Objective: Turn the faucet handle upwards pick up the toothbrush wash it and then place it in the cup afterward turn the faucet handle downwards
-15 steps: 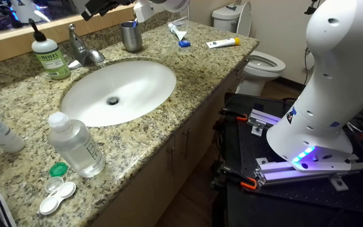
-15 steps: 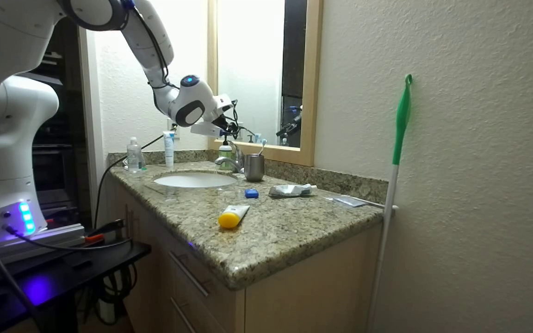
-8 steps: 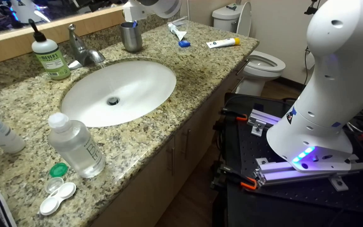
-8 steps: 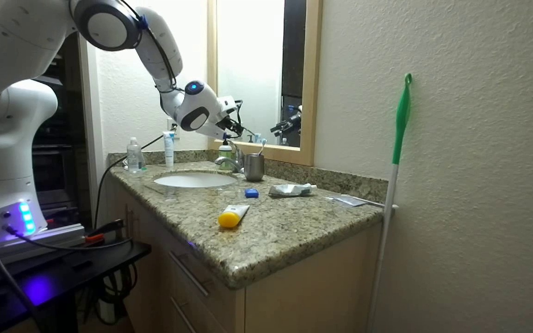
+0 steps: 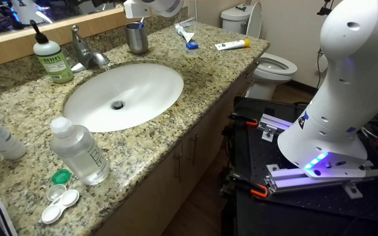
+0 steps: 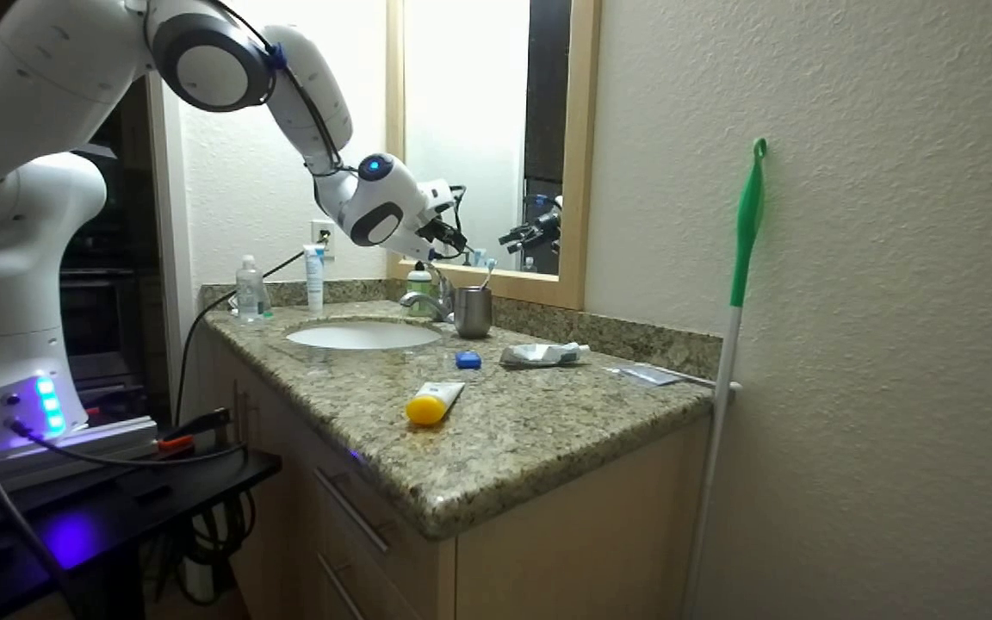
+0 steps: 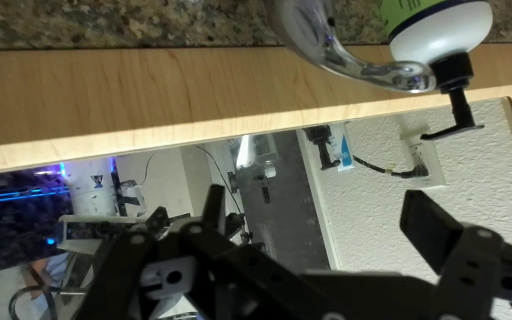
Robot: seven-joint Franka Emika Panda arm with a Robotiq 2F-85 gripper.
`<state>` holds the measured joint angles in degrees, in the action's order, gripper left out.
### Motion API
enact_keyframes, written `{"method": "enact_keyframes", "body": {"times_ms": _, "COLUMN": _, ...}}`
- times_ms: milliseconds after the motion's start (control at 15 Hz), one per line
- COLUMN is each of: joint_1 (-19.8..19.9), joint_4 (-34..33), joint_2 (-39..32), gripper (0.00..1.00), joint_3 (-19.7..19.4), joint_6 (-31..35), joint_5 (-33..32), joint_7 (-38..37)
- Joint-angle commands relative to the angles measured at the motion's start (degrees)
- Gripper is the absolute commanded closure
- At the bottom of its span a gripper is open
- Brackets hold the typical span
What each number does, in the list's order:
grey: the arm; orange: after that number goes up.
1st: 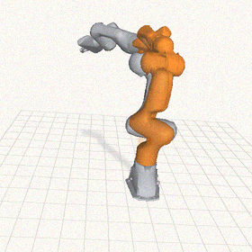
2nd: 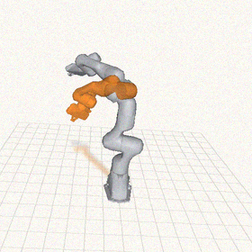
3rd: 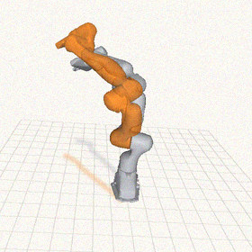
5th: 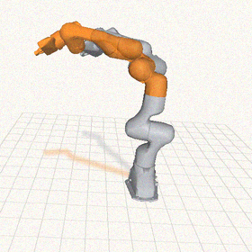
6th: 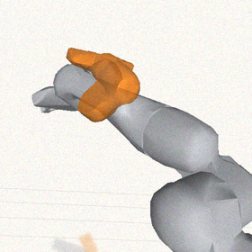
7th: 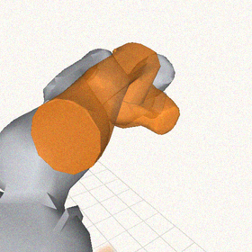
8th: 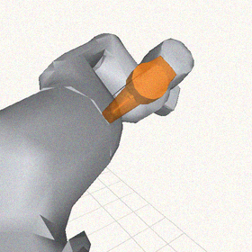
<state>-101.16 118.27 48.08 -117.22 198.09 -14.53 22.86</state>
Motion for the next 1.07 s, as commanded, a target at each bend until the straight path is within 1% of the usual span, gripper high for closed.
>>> {"method": "enact_keyframes", "body": {"times_ms": 0, "joint_1": -3.1, "joint_4": -1.1, "joint_2": -0.2, "gripper": 0.0, "joint_3": -3.7, "joint_6": -0.1, "joint_5": 0.4, "joint_7": 0.6}}
{"method": "enact_keyframes", "body": {"times_ms": 133, "joint_1": -3.8, "joint_4": -0.5, "joint_2": 0.7, "gripper": 0.0, "joint_3": -4.2, "joint_6": -0.1, "joint_5": -0.3, "joint_7": 0.7}}
{"method": "enact_keyframes", "body": {"times_ms": 200, "joint_1": -3.7, "joint_4": -0.3, "joint_2": 1.5, "gripper": 0.0, "joint_3": -3.5, "joint_6": -0.2, "joint_5": -0.8, "joint_7": 0.5}}
{"method": "enact_keyframes", "body": {"times_ms": 267, "joint_1": -3.0, "joint_4": -0.3, "joint_2": 0.8, "gripper": 0.0, "joint_3": -3.4, "joint_6": -0.2, "joint_5": -0.4, "joint_7": 0.0}}
{"method": "enact_keyframes", "body": {"times_ms": 533, "joint_1": -4.0, "joint_4": -0.5, "joint_2": 1.5, "gripper": 0.0, "joint_3": -3.8, "joint_6": -0.2, "joint_5": -0.4, "joint_7": 0.1}}
{"method": "enact_keyframes", "body": {"times_ms": 667, "joint_1": -2.8, "joint_4": 0.2, "joint_2": 2.5, "gripper": 0.0, "joint_3": -4.5, "joint_6": -0.2, "joint_5": -1.6, "joint_7": 1.1}}
{"method": "enact_keyframes", "body": {"times_ms": 867, "joint_1": -3.4, "joint_4": 0.1, "joint_2": 2.2, "gripper": 0.0, "joint_3": -5.9, "joint_6": -0.2, "joint_5": -1.5, "joint_7": 1.1}}
{"method": "enact_keyframes", "body": {"times_ms": 1000, "joint_1": -2.7, "joint_4": -0.3, "joint_2": 3.4, "gripper": 0.0, "joint_3": -5.2, "joint_6": -0.2, "joint_5": -2.2, "joint_7": 1.0}}
